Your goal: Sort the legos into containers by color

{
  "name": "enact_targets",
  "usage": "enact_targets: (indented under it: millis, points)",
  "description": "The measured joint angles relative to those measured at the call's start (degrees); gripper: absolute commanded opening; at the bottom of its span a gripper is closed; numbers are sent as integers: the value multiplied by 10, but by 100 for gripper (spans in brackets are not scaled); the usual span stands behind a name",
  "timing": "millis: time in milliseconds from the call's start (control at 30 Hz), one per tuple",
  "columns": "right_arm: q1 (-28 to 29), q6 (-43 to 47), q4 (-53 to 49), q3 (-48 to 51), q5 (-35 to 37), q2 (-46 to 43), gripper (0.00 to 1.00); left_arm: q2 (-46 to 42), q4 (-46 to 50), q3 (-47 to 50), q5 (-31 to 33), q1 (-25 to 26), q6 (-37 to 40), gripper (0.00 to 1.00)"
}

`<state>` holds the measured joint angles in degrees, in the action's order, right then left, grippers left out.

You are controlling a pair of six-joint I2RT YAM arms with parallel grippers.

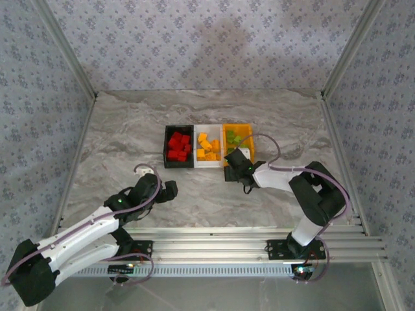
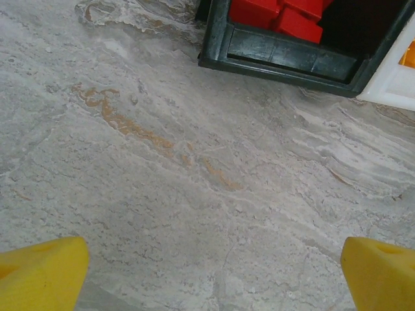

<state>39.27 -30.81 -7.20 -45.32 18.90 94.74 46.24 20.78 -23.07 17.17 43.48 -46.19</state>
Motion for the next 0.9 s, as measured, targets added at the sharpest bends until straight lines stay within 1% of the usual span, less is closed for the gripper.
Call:
enact_targets:
  millis: [100, 233, 333, 467, 533, 767, 833, 900]
  points:
    - [0, 6, 5, -4, -2, 5, 75, 4, 0, 2, 0, -1, 0, 100]
    - [2, 11, 9, -4, -2, 6, 64, 4, 0, 7, -2, -4, 0, 100]
    - [6, 9, 12, -3, 2, 5, 59, 4, 0, 10, -5, -4, 0, 100]
    - [22, 4, 12, 14, 2, -13, 57, 4, 0, 10, -9, -4, 0, 100]
    - [37, 0, 2, 31, 3, -40, 57, 4, 0, 10, -12, -4, 0, 100]
    - [101, -14, -61, 56, 14, -194, 55, -2, 0, 10, -15, -4, 0, 100]
    - [98, -13, -79, 46, 13, -232, 55, -7, 0, 10, -15, -5, 0, 100]
    - [80, -12, -90, 21, 12, -239, 55, -8, -1, 10, -15, -7, 0, 100]
